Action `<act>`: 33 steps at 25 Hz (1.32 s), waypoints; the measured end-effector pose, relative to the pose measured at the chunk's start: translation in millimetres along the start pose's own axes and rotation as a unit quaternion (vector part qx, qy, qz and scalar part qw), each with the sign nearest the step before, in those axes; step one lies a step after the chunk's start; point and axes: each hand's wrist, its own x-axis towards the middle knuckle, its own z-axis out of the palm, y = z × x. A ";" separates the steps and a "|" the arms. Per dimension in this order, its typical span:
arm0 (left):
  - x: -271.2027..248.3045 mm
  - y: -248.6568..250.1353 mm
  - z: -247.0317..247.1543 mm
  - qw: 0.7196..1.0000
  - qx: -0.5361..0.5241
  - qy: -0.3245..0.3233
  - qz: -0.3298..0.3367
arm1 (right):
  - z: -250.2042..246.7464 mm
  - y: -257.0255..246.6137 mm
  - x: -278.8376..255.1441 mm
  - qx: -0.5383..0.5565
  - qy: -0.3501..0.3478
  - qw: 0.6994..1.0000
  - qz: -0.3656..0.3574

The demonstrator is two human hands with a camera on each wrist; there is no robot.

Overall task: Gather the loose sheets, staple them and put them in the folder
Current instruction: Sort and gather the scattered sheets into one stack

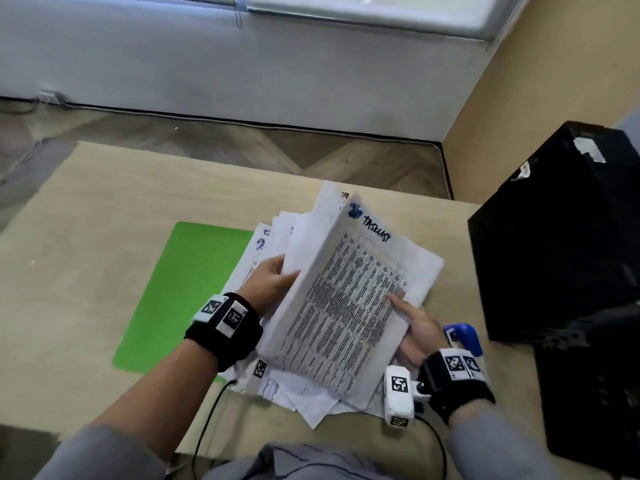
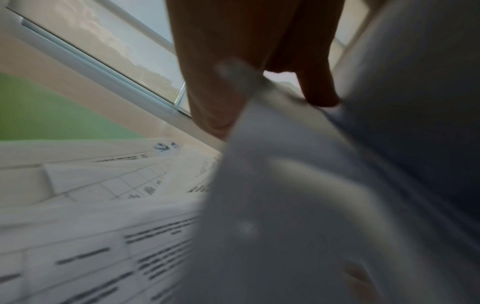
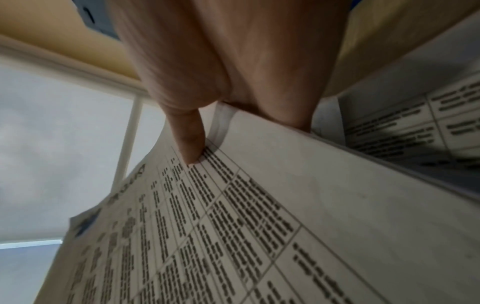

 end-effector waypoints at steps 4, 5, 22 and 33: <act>-2.7 -8.9 -3.4 0.994 0.094 -0.004 -0.052 | 14.8 8.9 4.2 -0.037 0.016 0.999 0.014; -3.9 -10.9 0.0 0.994 0.097 -0.022 -0.044 | 12.8 10.6 4.5 -0.036 0.022 0.999 0.008; -8.4 -16.2 27.9 0.993 0.045 0.033 -0.101 | -54.1 0.5 -33.7 0.032 0.027 0.999 -0.034; -14.9 -16.0 36.0 0.981 -0.009 -0.158 -0.115 | -21.2 -4.1 -16.8 -0.007 0.022 0.999 -0.033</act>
